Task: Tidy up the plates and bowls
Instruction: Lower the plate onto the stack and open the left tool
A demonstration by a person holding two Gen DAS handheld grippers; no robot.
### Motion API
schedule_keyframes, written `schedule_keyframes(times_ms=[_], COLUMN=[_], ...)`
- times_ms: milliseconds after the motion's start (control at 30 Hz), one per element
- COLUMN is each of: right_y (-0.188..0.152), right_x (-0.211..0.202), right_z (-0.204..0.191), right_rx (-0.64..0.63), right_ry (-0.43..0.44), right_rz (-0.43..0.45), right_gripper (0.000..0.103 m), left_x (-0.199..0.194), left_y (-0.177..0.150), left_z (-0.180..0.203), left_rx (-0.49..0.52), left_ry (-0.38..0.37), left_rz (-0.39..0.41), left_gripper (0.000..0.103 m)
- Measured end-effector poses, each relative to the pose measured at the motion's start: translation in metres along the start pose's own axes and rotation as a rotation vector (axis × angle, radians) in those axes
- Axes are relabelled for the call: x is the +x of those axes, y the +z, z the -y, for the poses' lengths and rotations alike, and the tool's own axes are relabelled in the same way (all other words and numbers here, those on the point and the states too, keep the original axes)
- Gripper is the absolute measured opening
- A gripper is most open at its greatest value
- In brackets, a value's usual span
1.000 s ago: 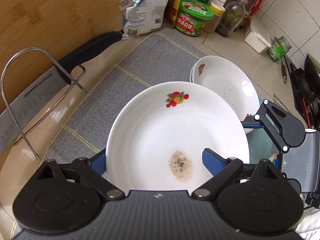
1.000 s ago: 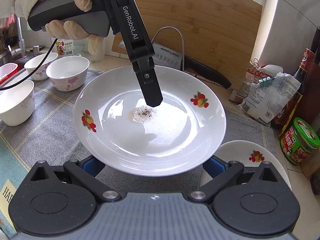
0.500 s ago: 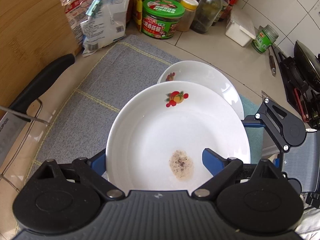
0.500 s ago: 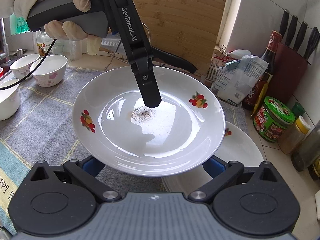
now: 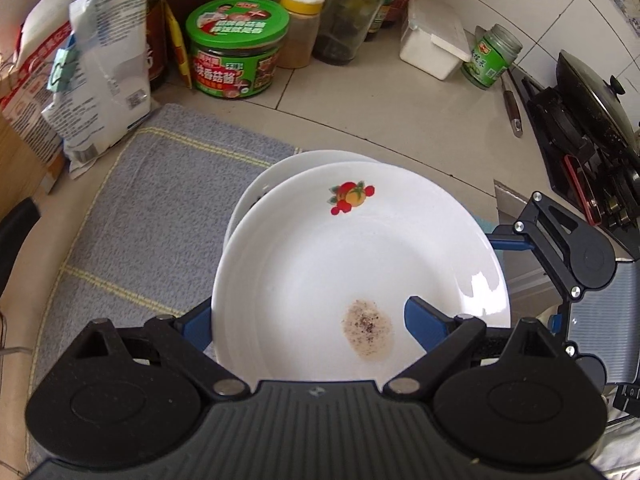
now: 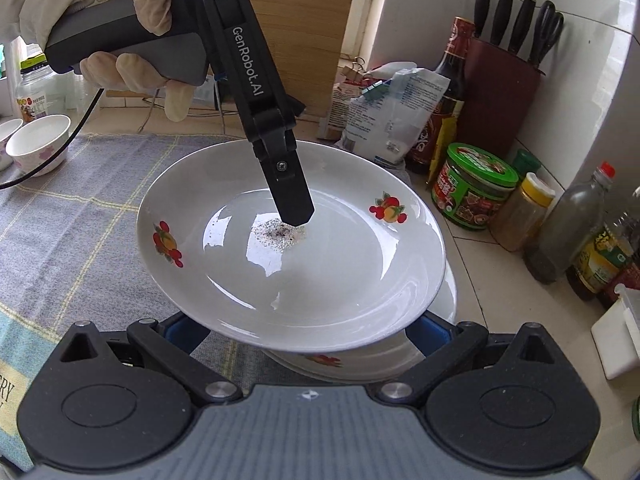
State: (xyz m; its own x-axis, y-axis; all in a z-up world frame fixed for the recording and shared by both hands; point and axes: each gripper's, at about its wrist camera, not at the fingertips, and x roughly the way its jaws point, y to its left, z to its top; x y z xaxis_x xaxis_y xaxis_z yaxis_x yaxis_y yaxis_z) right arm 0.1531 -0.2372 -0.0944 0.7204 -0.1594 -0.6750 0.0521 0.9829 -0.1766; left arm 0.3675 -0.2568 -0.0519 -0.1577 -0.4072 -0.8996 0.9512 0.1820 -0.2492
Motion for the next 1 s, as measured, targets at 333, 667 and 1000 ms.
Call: schedule_keyframes(times_ms=[333,667,1000], right_y=[-0.015,-0.016,-0.017], right_x=[-0.001,-0.001,0.002], right_z=[0.015,0.017,0.017], right_rx=[0.057,0.064,0.070], right_ry=[-0.047,-0.051,-0.060], right_rz=[-0.038,-0.050,-0.063], right_gripper=[0.103,0.103,0.103], left_x=[0.027,0.040,0.049], left_y=[0.021,0.024,0.026], left_z=[0.014,0.012,0.014], left_rx=[0.051,0.053,0.065], left_ry=[-0.041,-0.049,-0.044], left_rz=[-0.032,-0.054,-0.067], left_gripper=[0.095,0.095,0.095])
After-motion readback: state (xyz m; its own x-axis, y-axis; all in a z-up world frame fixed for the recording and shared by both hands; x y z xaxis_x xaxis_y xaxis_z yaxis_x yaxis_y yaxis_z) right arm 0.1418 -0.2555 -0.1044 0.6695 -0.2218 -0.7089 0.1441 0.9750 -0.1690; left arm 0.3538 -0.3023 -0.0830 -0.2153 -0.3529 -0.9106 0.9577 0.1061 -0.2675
